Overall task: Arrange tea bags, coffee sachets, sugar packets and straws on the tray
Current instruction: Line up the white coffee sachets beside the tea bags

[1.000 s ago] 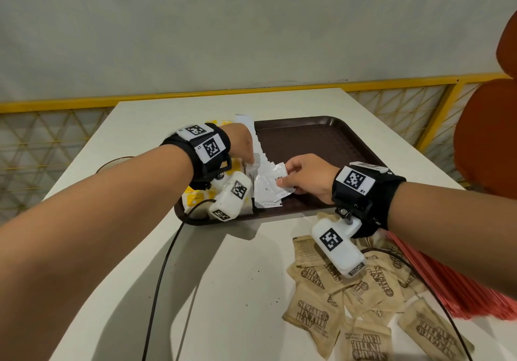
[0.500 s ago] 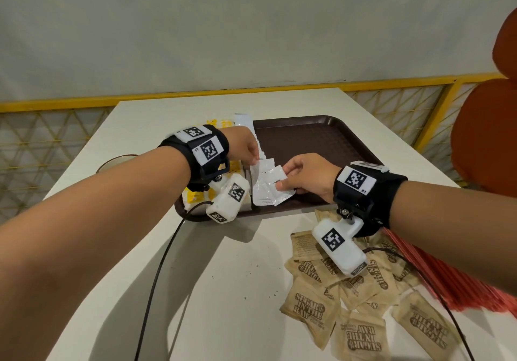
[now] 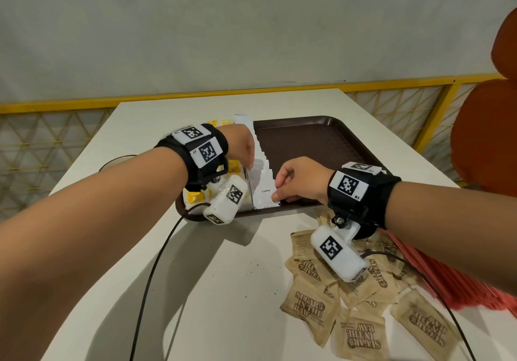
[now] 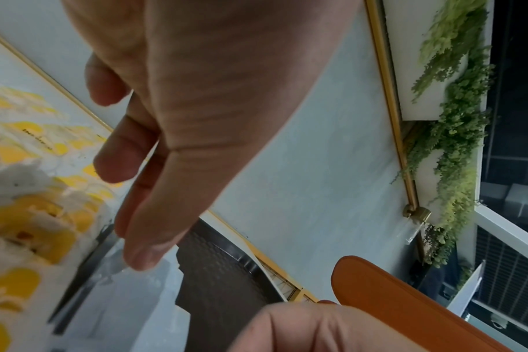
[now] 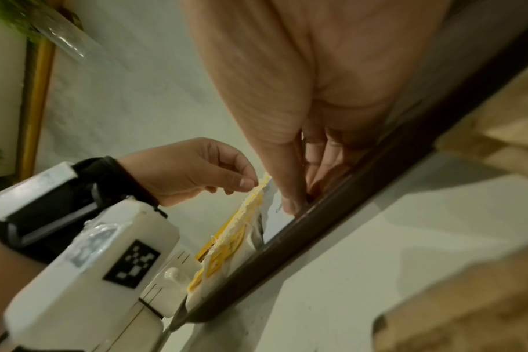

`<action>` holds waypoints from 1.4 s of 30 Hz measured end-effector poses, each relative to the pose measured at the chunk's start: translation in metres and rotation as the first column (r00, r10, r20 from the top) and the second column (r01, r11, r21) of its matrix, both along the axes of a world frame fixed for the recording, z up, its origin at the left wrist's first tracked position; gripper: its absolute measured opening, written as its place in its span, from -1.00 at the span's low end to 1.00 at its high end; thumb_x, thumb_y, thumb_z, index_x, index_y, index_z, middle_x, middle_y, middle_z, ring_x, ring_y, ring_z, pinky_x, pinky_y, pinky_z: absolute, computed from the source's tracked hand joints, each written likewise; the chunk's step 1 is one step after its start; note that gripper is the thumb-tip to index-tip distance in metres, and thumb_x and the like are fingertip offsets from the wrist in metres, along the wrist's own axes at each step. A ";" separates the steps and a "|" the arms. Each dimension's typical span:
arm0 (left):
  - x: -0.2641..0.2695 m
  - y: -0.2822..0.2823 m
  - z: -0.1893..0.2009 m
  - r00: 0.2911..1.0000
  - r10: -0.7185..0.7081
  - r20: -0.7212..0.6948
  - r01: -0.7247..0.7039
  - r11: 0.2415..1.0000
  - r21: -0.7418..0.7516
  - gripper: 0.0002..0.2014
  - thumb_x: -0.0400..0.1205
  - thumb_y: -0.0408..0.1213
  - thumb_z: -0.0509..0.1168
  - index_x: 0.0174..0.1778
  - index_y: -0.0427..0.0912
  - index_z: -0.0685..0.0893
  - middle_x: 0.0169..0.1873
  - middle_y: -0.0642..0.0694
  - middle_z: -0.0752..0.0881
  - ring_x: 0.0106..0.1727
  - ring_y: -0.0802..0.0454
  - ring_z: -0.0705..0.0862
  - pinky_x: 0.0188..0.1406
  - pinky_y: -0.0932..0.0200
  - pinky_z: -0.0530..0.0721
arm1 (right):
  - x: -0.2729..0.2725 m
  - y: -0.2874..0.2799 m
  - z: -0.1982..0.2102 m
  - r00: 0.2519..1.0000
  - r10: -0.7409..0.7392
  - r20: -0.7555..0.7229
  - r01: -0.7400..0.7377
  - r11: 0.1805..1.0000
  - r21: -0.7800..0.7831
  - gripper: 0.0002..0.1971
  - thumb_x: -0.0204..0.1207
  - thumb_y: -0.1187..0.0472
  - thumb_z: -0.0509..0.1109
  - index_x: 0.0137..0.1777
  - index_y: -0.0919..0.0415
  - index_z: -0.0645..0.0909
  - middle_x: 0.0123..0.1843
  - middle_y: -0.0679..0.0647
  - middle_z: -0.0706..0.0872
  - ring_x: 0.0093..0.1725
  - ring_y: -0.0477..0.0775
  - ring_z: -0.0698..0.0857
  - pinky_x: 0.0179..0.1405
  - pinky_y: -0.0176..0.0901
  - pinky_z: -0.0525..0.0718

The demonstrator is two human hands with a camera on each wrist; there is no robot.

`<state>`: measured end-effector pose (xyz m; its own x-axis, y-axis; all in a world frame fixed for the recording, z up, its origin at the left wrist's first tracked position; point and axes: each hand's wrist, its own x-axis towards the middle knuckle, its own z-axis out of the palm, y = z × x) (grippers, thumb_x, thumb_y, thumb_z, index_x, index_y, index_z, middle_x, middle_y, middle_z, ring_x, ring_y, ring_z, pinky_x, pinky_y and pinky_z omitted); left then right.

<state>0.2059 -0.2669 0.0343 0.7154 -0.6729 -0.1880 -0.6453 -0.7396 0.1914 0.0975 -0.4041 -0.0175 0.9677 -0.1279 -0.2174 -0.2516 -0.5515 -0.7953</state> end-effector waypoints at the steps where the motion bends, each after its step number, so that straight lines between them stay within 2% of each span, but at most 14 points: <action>1: 0.000 0.002 0.001 1.000 0.004 -0.007 -0.004 1.000 0.004 -0.87 0.55 -0.27 0.43 -0.04 -0.20 0.80 -0.09 -0.02 0.76 -0.13 0.13 0.62 -0.28 0.35 0.52 | 0.000 0.001 0.000 1.000 0.004 0.010 -0.004 1.000 -0.012 -0.79 0.30 0.39 0.64 -0.19 0.27 0.64 -0.35 0.08 0.68 -0.32 0.04 0.71 -0.02 -0.01 0.79; 5: 0.000 0.007 0.002 0.999 0.036 -0.005 -0.036 0.999 -0.009 -0.80 0.58 -0.25 0.39 0.06 -0.22 0.79 0.02 -0.06 0.77 -0.04 0.09 0.64 -0.04 0.24 0.54 | 0.001 0.003 0.001 1.000 -0.004 0.004 0.004 1.000 0.021 -0.85 0.34 0.39 0.61 -0.16 0.33 0.68 -0.29 0.13 0.72 -0.28 0.03 0.71 -0.01 -0.02 0.79; 9: 0.003 0.016 0.005 0.987 0.152 -0.059 -0.160 0.971 -0.177 -0.78 0.65 -0.34 0.29 0.13 -0.26 0.77 0.09 -0.14 0.75 -0.04 0.05 0.62 -0.06 0.22 0.53 | 0.000 0.002 0.000 0.995 -0.096 0.026 0.091 0.985 0.149 -0.93 0.49 0.46 0.45 -0.06 0.36 0.70 -0.08 0.20 0.74 -0.11 0.05 0.72 0.04 -0.13 0.77; 13: 0.004 0.025 0.000 0.947 0.254 -0.196 -0.313 0.864 -0.394 -0.73 0.69 -0.46 0.16 0.15 -0.24 0.74 0.23 -0.19 0.67 0.27 -0.11 0.61 0.12 0.15 0.54 | 0.001 0.008 -0.003 0.989 -0.142 -0.050 0.150 0.937 0.315 -0.69 0.52 0.54 0.35 0.25 0.38 0.63 0.23 0.30 0.70 0.20 0.19 0.72 0.18 -0.10 0.71; 15: 0.002 0.029 -0.007 0.916 0.282 -0.285 -0.390 0.793 -0.469 -0.72 0.69 -0.47 0.14 0.13 -0.20 0.73 0.28 -0.18 0.64 0.29 -0.11 0.60 0.22 0.11 0.55 | -0.003 0.013 -0.001 0.987 -0.144 -0.071 0.160 0.921 0.356 -0.69 0.55 0.56 0.29 0.21 0.31 0.64 0.23 0.33 0.67 0.23 0.16 0.69 0.26 -0.09 0.67; 18: -0.006 0.033 -0.016 0.887 0.285 -0.363 -0.452 0.697 -0.556 -0.73 0.73 -0.40 0.11 0.24 -0.19 0.66 0.39 -0.13 0.56 0.38 -0.07 0.53 0.27 0.13 0.49 | -0.006 0.018 0.007 0.982 -0.181 -0.058 0.189 0.908 0.374 -0.70 0.60 0.57 0.20 0.16 0.25 0.60 0.17 0.04 0.64 0.33 0.08 0.59 0.39 -0.08 0.56; 21: -0.015 0.034 -0.021 0.876 0.270 -0.400 -0.476 0.618 -0.625 -0.65 0.77 -0.25 0.07 0.44 -0.23 0.53 0.44 -0.11 0.51 0.45 -0.04 0.45 0.28 0.16 0.40 | -0.002 0.022 0.005 0.976 -0.208 -0.059 0.215 0.904 0.369 -0.54 0.58 0.60 0.12 0.49 0.47 0.38 0.46 0.31 0.50 0.50 0.31 0.43 0.50 0.10 0.43; 23: -0.020 0.035 -0.025 0.868 0.261 -0.423 -0.489 0.597 -0.635 -0.61 0.77 -0.18 0.06 0.48 -0.23 0.50 0.46 -0.11 0.49 0.46 -0.03 0.44 0.28 0.19 0.37 | 0.002 0.029 0.003 0.981 -0.188 -0.046 0.193 0.921 0.339 -0.57 0.51 0.60 0.11 0.40 0.59 0.39 0.45 0.49 0.43 0.46 0.53 0.37 0.47 0.36 0.35; 26: -0.023 0.036 -0.033 0.885 0.262 -0.384 -0.454 0.663 -0.595 -0.66 0.76 -0.22 0.08 0.39 -0.21 0.59 0.44 -0.09 0.52 0.40 -0.02 0.50 0.33 0.11 0.46 | 0.029 0.015 -0.030 0.987 -0.158 -0.014 0.156 0.945 0.289 -0.37 0.33 0.40 0.24 0.49 0.36 0.43 0.49 0.34 0.49 0.43 0.40 0.51 0.44 0.30 0.49; 29: -0.023 0.038 -0.038 0.916 0.260 -0.306 -0.391 0.753 -0.530 -0.76 0.72 -0.32 0.14 0.17 -0.11 0.70 0.33 -0.03 0.57 0.00 0.13 0.60 -0.17 0.33 0.55 | 0.026 0.019 -0.022 0.990 -0.144 0.007 0.136 0.945 0.297 -0.32 0.26 0.32 0.24 0.48 0.34 0.45 0.47 0.34 0.51 0.40 0.34 0.55 0.45 0.25 0.50; 31: -0.020 0.037 -0.038 0.933 0.259 -0.249 -0.351 0.805 -0.478 -0.78 0.70 -0.32 0.18 0.10 -0.07 0.72 0.37 -0.04 0.57 0.14 0.10 0.59 -0.07 0.31 0.51 | 0.006 0.034 0.007 0.982 -0.191 0.002 0.184 0.947 0.264 -0.53 0.45 0.47 0.21 0.39 0.42 0.51 0.42 0.39 0.52 0.42 0.38 0.50 0.47 0.22 0.46; 34: -0.016 0.034 -0.034 0.942 0.284 -0.179 -0.333 0.853 -0.402 -0.81 0.66 -0.30 0.25 0.07 -0.09 0.76 0.36 -0.07 0.60 0.36 -0.01 0.55 0.09 0.25 0.45 | 0.006 0.029 0.008 0.977 -0.215 -0.002 0.209 0.947 0.245 -0.49 0.58 0.56 0.10 0.54 0.35 0.38 0.45 0.28 0.52 0.44 0.18 0.52 0.47 0.01 0.49; 37: -0.011 0.032 -0.030 0.939 0.313 -0.140 -0.343 0.865 -0.366 -0.81 0.65 -0.30 0.27 0.09 -0.11 0.77 0.30 -0.07 0.65 0.31 -0.03 0.58 0.06 0.23 0.48 | 0.009 0.029 0.008 0.980 -0.196 0.021 0.181 0.937 0.297 -0.60 0.63 0.51 0.10 0.43 0.33 0.48 0.09 0.05 0.69 0.11 -0.01 0.64 0.18 -0.17 0.61; 42: -0.003 0.033 -0.023 0.934 0.320 -0.161 -0.357 0.865 -0.353 -0.75 0.68 -0.36 0.20 0.20 -0.19 0.73 0.35 -0.12 0.61 0.33 -0.05 0.57 0.07 0.23 0.45 | 0.021 0.027 0.009 0.976 -0.217 0.032 0.201 0.944 0.260 -0.55 0.63 0.47 0.11 0.52 0.29 0.39 0.34 0.19 0.60 0.19 0.14 0.64 0.29 -0.02 0.60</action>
<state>0.2028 -0.2342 0.0115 0.9034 -0.4258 -0.0510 -0.3331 -0.7717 0.5418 0.1186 -0.3773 -0.0087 0.9372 -0.2770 -0.2119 -0.2874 -0.2693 -0.9192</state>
